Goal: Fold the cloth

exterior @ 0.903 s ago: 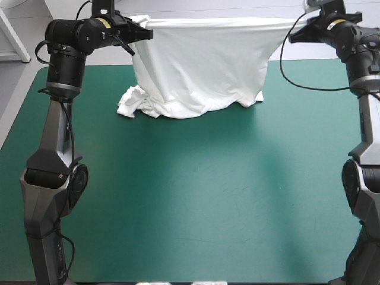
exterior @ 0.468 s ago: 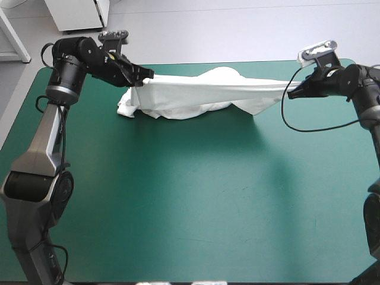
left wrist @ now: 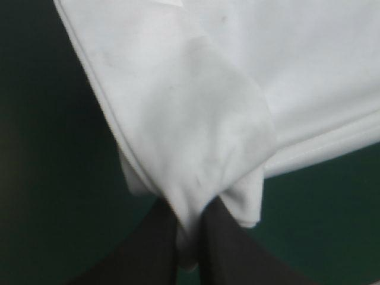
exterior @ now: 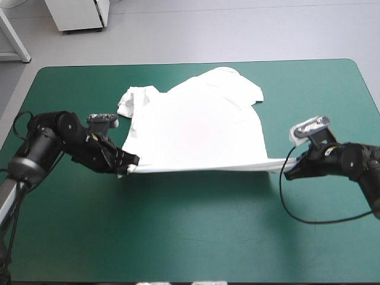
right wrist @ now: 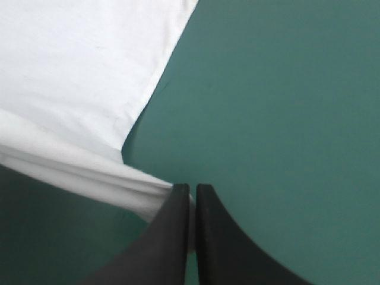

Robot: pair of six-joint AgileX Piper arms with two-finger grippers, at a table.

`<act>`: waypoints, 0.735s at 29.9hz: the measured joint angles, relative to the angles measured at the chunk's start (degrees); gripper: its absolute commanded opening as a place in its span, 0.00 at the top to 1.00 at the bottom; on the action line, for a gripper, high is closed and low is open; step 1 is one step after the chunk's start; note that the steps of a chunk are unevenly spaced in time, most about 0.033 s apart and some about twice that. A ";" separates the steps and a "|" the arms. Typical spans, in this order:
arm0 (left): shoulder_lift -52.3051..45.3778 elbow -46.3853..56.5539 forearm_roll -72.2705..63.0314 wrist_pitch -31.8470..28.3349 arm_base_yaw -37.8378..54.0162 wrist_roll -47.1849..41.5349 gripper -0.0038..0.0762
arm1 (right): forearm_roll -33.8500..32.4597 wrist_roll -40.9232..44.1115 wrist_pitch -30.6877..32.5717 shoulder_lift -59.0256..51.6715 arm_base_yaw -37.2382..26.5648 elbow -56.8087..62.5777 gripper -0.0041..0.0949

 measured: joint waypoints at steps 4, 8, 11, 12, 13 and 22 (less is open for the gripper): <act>-6.83 10.33 0.25 -0.11 -1.79 0.00 0.96 | -2.60 2.25 2.08 -6.34 2.10 9.42 0.98; -10.25 18.15 -0.43 -0.84 -2.04 0.00 0.96 | -3.29 4.33 3.47 -12.11 2.63 15.34 0.98; -11.43 21.52 -0.70 -1.18 -2.11 0.00 0.96 | -3.22 4.93 4.28 -15.53 2.90 18.51 0.98; -11.58 22.37 -0.92 -1.32 -2.11 0.00 0.96 | -3.22 5.07 4.61 -16.30 3.24 19.46 0.98; -11.77 23.13 -0.93 -1.37 -2.11 0.00 0.96 | -3.29 5.13 5.01 -16.89 3.70 20.36 0.98; -12.01 25.61 -0.11 -1.50 -2.11 0.12 0.92 | -3.98 9.57 7.69 -18.08 8.13 23.25 0.96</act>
